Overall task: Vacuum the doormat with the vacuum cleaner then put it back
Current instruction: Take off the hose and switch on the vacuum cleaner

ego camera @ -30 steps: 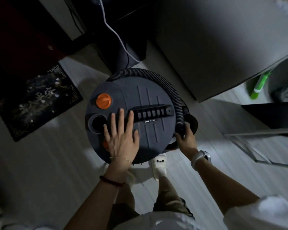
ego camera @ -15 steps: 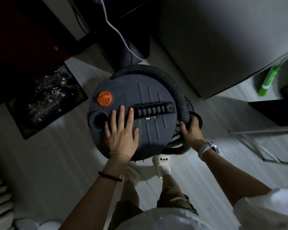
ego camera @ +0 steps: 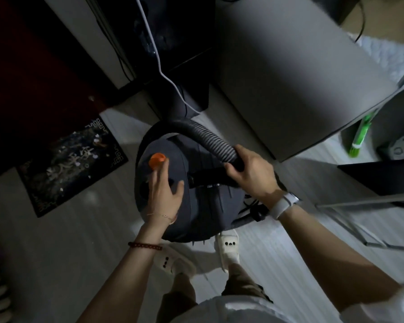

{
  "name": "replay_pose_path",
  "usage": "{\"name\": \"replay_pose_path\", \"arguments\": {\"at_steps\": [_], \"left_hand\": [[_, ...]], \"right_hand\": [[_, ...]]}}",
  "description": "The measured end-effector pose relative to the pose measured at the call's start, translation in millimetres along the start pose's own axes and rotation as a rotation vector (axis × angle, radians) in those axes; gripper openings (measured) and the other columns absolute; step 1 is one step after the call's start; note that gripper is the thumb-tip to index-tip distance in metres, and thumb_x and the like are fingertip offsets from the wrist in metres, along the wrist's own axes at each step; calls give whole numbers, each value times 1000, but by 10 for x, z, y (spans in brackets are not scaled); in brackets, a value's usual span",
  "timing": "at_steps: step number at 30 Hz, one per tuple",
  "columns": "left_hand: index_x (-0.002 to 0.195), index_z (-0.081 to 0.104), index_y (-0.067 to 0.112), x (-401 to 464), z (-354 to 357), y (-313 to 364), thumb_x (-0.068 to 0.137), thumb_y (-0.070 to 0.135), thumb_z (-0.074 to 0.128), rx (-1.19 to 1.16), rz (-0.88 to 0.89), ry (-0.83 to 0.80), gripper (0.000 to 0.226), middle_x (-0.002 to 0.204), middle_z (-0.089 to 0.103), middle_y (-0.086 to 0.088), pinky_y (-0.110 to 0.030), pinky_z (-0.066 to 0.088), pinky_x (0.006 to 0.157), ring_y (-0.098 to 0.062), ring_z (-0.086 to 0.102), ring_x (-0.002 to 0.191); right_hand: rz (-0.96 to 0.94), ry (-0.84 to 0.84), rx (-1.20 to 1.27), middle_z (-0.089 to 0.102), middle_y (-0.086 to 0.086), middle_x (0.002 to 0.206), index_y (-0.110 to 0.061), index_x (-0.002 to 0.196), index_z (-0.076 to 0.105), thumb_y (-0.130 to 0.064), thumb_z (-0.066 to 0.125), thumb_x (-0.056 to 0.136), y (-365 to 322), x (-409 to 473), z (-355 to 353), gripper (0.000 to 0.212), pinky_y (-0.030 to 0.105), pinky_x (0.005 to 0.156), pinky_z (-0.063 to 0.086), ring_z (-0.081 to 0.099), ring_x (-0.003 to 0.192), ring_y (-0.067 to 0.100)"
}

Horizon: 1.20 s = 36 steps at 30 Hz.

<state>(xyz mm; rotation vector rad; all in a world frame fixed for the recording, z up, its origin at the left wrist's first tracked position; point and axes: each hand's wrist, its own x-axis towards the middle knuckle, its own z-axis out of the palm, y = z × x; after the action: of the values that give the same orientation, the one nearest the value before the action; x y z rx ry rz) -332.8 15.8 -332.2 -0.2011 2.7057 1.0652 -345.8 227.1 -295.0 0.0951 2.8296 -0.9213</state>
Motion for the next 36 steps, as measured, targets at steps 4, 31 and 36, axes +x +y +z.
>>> {"name": "replay_pose_path", "arguments": {"at_steps": [4, 31, 36], "left_hand": [[148, 16, 16, 150, -386, -32, 84, 27, 66, 18, 102, 136, 82, 155, 10, -11, -46, 23, 115, -29, 12, 143], [118, 50, 14, -1679, -1003, -1237, 71, 27, 79, 18, 197, -473, 57, 104, 50, 8, -20, 38, 78, -7, 48, 98], [116, 48, 19, -2220, -838, -1365, 76, 18, 75, -138, -104, -787, 48, 112, 53, 6, -22, 42, 88, -13, 50, 113]], "right_hand": [[-214, -52, -117, 63, 6, 110, -18, 123, 49, -40, 54, 86, -589, 210, 98, 43, 35, 78, 42, 56, 105, 26], [1004, 556, 1228, 53, 3, 75, -5, 97, 50, -9, 54, 88, -1064, -1472, 1022, 11, 33, 79, 46, 54, 84, 26], [635, 465, 882, 50, 2, 79, -9, 105, 44, -9, 53, 89, -1082, -2101, 1053, 19, 26, 65, 45, 51, 70, 16]]}}
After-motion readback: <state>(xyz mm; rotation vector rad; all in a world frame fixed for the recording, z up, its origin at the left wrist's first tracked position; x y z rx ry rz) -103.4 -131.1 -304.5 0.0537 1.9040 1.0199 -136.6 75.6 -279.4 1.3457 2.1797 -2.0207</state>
